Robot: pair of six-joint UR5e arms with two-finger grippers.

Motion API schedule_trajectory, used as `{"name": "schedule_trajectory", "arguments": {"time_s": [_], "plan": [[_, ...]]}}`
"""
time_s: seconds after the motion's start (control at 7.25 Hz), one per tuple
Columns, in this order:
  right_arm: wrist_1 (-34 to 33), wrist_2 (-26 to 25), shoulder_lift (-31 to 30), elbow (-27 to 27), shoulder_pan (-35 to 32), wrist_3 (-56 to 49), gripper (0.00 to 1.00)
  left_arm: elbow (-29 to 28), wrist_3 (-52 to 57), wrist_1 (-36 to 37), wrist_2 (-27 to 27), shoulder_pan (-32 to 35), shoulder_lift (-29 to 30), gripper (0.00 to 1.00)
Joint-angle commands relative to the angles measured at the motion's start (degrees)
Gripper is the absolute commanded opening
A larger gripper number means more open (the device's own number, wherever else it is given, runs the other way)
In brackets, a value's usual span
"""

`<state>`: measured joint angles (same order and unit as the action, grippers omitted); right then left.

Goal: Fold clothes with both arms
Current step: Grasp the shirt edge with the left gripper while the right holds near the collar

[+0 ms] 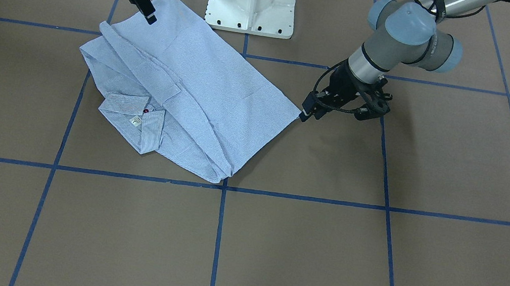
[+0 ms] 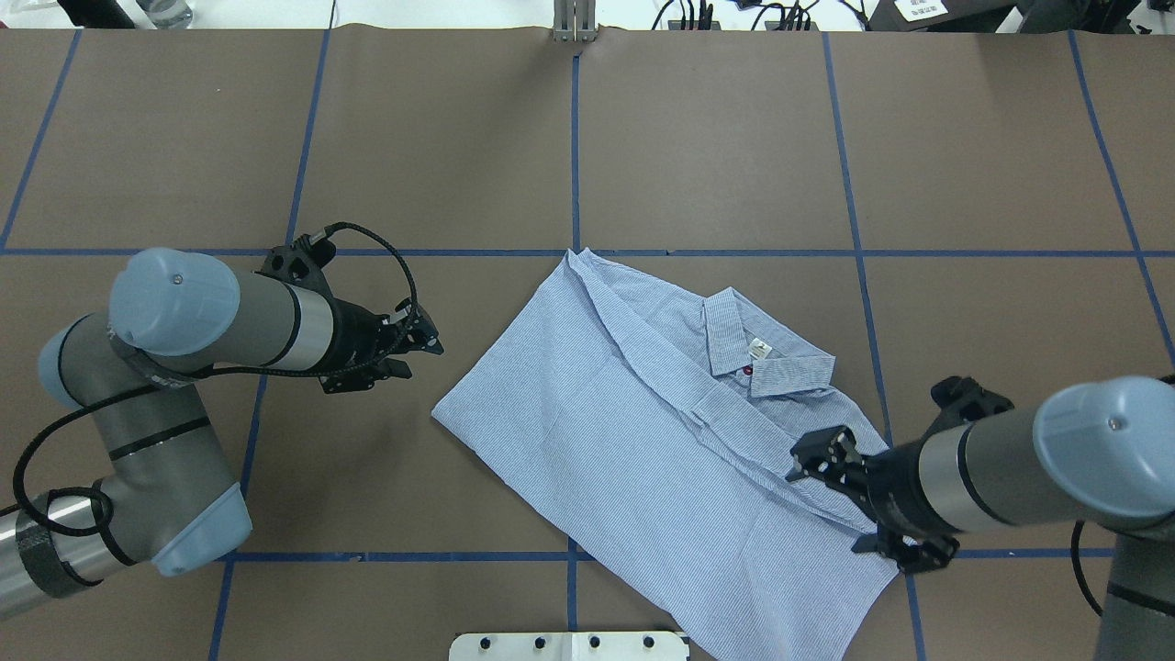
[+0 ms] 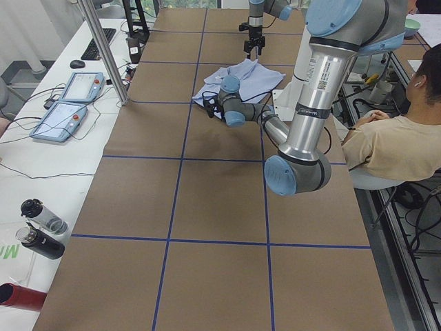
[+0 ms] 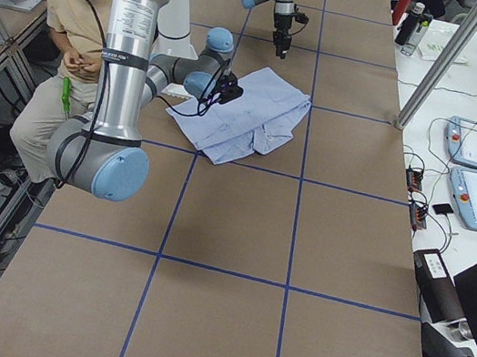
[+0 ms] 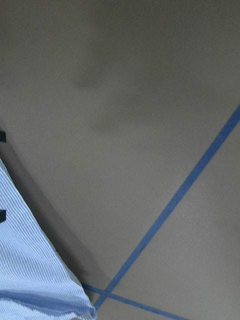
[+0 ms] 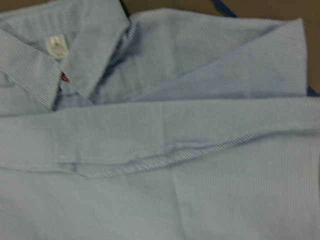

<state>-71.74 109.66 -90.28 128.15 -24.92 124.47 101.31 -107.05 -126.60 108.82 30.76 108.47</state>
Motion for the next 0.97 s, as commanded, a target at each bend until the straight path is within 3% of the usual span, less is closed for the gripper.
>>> {"name": "schedule_trajectory", "arguments": {"time_s": [0.0,0.83], "plan": [[-0.15,0.11,5.97,-5.1,-6.97,-2.74,1.0,-0.76,-4.3,0.13,-2.47,-6.03,0.42,0.55],[-0.07,-1.03,6.17,-8.79,-7.08,-2.83,1.0,-3.57,-4.13,0.13,-3.44,-6.15,1.92,0.53]]}}
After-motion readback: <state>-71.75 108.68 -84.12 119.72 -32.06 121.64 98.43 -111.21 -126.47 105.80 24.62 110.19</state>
